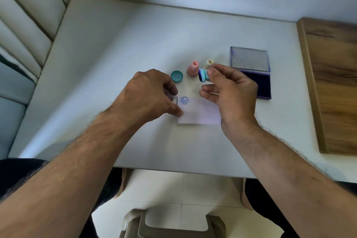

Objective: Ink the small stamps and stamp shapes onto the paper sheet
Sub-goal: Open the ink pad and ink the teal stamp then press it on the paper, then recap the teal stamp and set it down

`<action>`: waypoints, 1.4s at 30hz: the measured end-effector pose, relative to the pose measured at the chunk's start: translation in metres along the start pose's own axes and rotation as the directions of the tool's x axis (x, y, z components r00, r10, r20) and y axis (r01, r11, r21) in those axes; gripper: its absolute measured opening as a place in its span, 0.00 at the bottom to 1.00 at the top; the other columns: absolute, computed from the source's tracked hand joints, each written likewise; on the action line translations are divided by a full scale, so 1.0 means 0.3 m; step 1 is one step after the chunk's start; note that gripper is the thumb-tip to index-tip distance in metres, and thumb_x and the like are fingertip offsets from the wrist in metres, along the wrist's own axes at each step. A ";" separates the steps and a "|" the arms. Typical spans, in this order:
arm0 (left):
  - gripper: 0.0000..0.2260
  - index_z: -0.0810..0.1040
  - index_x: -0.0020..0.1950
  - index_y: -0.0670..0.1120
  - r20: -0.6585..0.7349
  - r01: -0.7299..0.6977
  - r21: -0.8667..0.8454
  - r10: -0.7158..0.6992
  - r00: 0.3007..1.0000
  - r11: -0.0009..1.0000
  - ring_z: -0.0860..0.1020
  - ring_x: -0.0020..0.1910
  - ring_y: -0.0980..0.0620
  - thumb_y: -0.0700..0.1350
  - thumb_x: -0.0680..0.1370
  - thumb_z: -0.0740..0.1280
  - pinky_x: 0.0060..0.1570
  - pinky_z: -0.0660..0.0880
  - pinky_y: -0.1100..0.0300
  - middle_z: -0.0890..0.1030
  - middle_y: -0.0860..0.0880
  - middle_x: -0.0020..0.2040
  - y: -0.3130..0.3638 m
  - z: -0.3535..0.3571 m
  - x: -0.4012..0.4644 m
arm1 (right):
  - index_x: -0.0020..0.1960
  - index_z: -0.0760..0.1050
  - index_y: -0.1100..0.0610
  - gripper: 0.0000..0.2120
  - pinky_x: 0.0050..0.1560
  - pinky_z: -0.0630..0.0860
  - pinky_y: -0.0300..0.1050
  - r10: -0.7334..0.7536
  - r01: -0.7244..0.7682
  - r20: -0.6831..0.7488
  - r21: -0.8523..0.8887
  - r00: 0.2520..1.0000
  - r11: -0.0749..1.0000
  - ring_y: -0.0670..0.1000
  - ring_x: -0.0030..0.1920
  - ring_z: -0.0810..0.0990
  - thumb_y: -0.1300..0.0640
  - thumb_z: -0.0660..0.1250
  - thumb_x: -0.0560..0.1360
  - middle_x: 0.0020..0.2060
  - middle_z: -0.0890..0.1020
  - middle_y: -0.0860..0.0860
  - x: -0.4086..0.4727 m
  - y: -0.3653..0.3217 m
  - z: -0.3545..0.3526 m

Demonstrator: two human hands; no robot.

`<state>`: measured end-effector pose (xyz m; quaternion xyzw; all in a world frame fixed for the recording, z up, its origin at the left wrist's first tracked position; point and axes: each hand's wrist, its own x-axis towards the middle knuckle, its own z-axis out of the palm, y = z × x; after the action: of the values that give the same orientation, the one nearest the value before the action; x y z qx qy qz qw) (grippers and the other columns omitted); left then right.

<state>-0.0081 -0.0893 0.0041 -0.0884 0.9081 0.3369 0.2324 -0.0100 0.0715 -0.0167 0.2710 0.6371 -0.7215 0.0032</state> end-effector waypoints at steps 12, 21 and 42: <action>0.10 0.82 0.56 0.53 -0.435 -0.205 0.131 0.242 0.867 0.970 0.77 0.52 0.48 0.45 0.75 0.72 0.51 0.71 0.61 0.82 0.51 0.52 -0.042 0.067 0.060 | 0.50 0.82 0.60 0.06 0.31 0.78 0.43 0.014 -0.015 0.008 0.102 1.000 0.995 0.51 0.30 0.79 0.65 0.70 0.74 0.38 0.83 0.55 0.008 0.010 0.000; 0.16 0.79 0.64 0.51 -0.369 -0.282 0.356 0.411 0.833 0.891 0.72 0.60 0.41 0.42 0.76 0.68 0.59 0.71 0.52 0.79 0.47 0.61 -0.084 0.113 0.083 | 0.48 0.82 0.59 0.08 0.27 0.74 0.42 0.019 -0.024 0.032 0.140 0.999 0.990 0.52 0.29 0.75 0.67 0.66 0.74 0.37 0.80 0.56 0.012 0.029 -0.007; 0.23 0.77 0.67 0.49 -0.441 -0.421 -0.037 0.363 0.821 0.906 0.83 0.44 0.56 0.41 0.72 0.72 0.51 0.81 0.58 0.83 0.54 0.50 0.032 0.085 0.003 | 0.48 0.82 0.57 0.04 0.32 0.79 0.44 0.098 -0.110 0.164 0.060 0.981 0.992 0.52 0.32 0.79 0.60 0.69 0.75 0.35 0.84 0.56 0.031 0.010 -0.017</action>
<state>-0.0026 -0.0655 -0.0078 0.0144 0.9108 0.4095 -0.0512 -0.0150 0.0787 -0.0234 0.2446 0.5944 -0.7616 0.0830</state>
